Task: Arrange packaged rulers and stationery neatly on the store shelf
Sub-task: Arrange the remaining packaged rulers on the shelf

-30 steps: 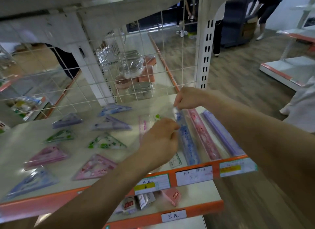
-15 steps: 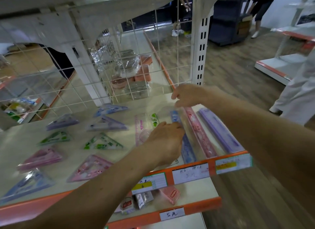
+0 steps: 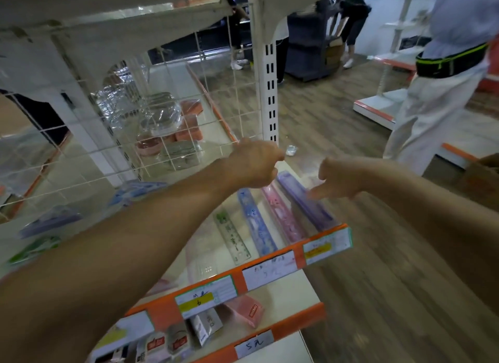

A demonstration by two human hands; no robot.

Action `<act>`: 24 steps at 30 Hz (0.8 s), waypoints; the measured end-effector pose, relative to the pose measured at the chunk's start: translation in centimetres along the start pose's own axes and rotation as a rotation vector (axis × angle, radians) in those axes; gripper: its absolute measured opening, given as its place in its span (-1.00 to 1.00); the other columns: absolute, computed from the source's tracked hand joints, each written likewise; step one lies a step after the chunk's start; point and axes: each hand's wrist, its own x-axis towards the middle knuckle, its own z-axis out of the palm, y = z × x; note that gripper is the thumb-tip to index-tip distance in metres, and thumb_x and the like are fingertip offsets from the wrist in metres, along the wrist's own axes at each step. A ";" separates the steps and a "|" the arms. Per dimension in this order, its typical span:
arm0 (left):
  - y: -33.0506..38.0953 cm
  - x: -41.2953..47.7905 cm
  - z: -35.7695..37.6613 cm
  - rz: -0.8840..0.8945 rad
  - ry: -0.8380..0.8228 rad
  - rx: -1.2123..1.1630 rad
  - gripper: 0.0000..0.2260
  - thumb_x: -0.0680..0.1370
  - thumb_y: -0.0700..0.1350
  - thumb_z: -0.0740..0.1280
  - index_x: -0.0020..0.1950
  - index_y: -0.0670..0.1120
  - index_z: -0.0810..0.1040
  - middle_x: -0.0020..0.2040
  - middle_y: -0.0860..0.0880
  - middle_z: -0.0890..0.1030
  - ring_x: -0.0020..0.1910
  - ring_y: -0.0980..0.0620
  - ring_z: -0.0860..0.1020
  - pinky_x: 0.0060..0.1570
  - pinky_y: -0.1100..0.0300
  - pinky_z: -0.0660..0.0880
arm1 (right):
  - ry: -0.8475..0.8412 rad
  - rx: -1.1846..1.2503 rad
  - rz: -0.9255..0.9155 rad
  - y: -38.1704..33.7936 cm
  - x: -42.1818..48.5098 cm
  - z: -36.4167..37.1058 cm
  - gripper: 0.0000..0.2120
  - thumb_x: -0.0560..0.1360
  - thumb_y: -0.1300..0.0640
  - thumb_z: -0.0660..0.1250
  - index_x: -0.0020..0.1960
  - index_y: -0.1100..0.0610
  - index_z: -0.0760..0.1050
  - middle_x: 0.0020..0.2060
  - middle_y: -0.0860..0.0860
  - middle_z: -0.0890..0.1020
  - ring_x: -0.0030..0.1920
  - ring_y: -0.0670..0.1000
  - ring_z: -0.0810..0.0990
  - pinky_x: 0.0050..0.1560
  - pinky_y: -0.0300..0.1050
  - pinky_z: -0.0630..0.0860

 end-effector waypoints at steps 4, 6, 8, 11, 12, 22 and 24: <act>1.2 3.3 0.4 0.084 -0.152 0.053 -0.52 0.56 -0.13 0.24 0.48 0.06 0.26 0.41 0.00 0.39 0.35 -0.05 0.40 0.26 0.04 0.39 | 0.008 -0.082 0.010 -0.2 -1.3 1.1 -0.66 0.46 -0.12 0.33 -0.14 0.17 0.43 -0.34 0.00 0.47 -0.42 -0.03 0.48 -0.45 -0.23 0.43; 1.5 4.4 0.9 0.117 -0.238 0.041 -0.47 0.53 -0.15 0.28 0.48 0.06 0.27 0.38 -0.01 0.44 0.29 -0.05 0.46 0.21 0.02 0.46 | 0.048 -0.159 -0.009 -0.4 -1.6 1.5 -0.67 0.45 -0.13 0.32 -0.28 0.12 0.43 -0.37 -0.01 0.48 -0.44 -0.07 0.43 -0.46 -0.24 0.34; 1.7 5.1 1.1 0.137 -0.281 0.038 -0.44 0.50 -0.16 0.33 0.47 0.06 0.28 0.34 -0.01 0.47 0.23 -0.04 0.50 0.18 0.03 0.49 | 0.103 -0.188 -0.033 -0.4 -1.8 1.8 -0.66 0.43 -0.14 0.33 -0.35 0.08 0.38 -0.37 -0.01 0.47 -0.42 -0.08 0.39 -0.45 -0.22 0.29; 2.0 5.5 1.0 0.181 -0.313 0.071 -0.42 0.48 -0.14 0.36 0.48 0.05 0.28 0.35 -0.01 0.45 0.25 -0.06 0.48 0.18 0.10 0.47 | 0.150 -0.150 -0.061 -0.7 -2.0 2.3 -0.62 0.43 -0.18 0.34 -0.35 0.05 0.29 -0.40 -0.06 0.39 -0.41 -0.10 0.34 -0.45 -0.25 0.24; 2.1 5.6 1.0 0.202 -0.327 0.095 -0.41 0.48 -0.12 0.37 0.48 0.05 0.28 0.34 0.00 0.46 0.24 -0.06 0.48 0.17 0.11 0.46 | 0.157 -0.129 -0.060 -0.8 -2.1 2.5 -0.60 0.43 -0.19 0.34 -0.35 0.04 0.27 -0.40 -0.07 0.37 -0.40 -0.10 0.33 -0.45 -0.26 0.23; 2.7 5.1 0.9 0.304 -0.315 0.237 -0.54 0.48 -0.13 0.35 0.37 0.01 0.39 0.16 -0.02 0.54 0.02 -0.01 0.49 -0.04 0.15 0.47 | 0.136 -0.141 -0.063 -1.3 -1.5 3.1 -0.59 0.45 -0.20 0.30 -0.36 0.01 0.21 -0.40 -0.05 0.37 -0.27 0.03 0.43 -0.29 -0.14 0.34; 2.6 5.4 1.0 0.327 -0.323 0.271 -0.56 0.47 -0.13 0.36 0.34 0.01 0.42 0.15 -0.01 0.55 0.05 -0.03 0.52 -0.02 0.11 0.51 | 0.144 -0.146 -0.062 -1.3 -1.6 3.1 -0.57 0.44 -0.22 0.30 -0.36 0.01 0.20 -0.40 -0.05 0.37 -0.30 0.01 0.41 -0.29 -0.14 0.35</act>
